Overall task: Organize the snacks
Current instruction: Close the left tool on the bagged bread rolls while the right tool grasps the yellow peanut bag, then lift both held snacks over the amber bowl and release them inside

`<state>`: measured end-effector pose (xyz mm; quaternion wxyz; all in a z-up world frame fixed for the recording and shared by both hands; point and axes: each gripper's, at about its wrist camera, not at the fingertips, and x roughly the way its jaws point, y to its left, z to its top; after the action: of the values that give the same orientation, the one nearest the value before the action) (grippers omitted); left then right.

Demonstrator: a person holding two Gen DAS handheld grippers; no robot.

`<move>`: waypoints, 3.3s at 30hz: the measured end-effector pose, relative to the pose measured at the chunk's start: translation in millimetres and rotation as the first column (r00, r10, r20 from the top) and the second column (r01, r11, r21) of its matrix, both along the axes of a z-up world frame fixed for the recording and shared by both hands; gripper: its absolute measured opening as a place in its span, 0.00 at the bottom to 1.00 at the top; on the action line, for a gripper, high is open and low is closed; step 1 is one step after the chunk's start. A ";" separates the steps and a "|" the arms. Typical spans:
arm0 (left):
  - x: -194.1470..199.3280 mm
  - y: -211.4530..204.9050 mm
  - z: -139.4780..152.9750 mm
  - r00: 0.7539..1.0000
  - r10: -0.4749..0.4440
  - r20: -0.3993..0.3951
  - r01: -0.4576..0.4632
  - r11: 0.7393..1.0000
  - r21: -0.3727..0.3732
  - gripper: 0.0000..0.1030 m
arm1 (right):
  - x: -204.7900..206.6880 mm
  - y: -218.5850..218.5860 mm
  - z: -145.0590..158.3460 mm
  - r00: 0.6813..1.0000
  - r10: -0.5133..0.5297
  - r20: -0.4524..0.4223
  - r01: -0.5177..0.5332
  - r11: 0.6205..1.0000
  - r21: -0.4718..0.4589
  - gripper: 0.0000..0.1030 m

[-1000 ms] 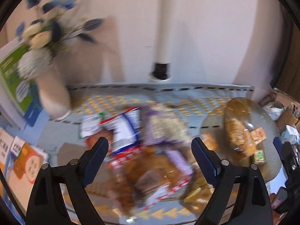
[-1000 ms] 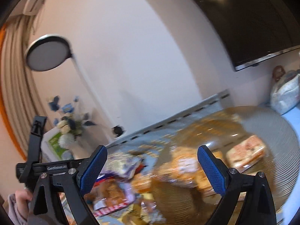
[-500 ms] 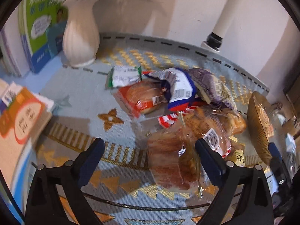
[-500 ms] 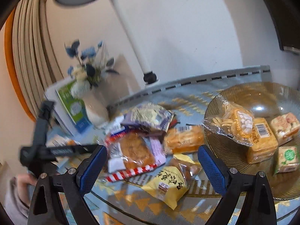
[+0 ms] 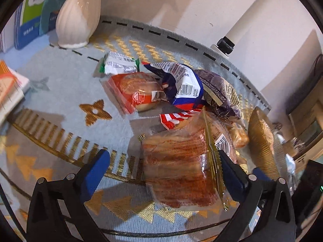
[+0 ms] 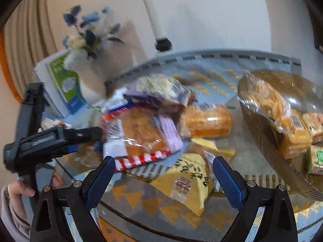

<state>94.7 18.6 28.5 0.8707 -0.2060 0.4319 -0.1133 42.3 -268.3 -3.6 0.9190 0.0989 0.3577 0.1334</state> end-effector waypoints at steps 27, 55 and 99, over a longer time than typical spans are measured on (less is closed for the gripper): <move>-7.0 -11.1 -0.5 0.998 -0.022 0.053 0.018 0.997 0.075 1.00 | -1.9 -18.1 -1.7 0.987 -0.076 -0.141 0.079 0.997 0.012 1.00; -29.8 -27.8 -4.5 0.986 -0.111 0.125 0.086 0.978 0.190 0.61 | 7.5 -32.4 -10.1 0.994 0.031 -0.109 -0.005 0.975 0.224 0.52; -36.1 -10.0 6.3 0.979 0.053 0.199 -0.094 0.975 0.202 0.61 | -36.1 -58.3 35.9 0.980 0.065 0.191 -0.150 0.866 0.476 0.50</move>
<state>58.6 8.6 34.8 0.9288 -0.1168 0.3475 -0.0537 6.2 -326.5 32.3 0.8821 0.2959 0.2385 0.2783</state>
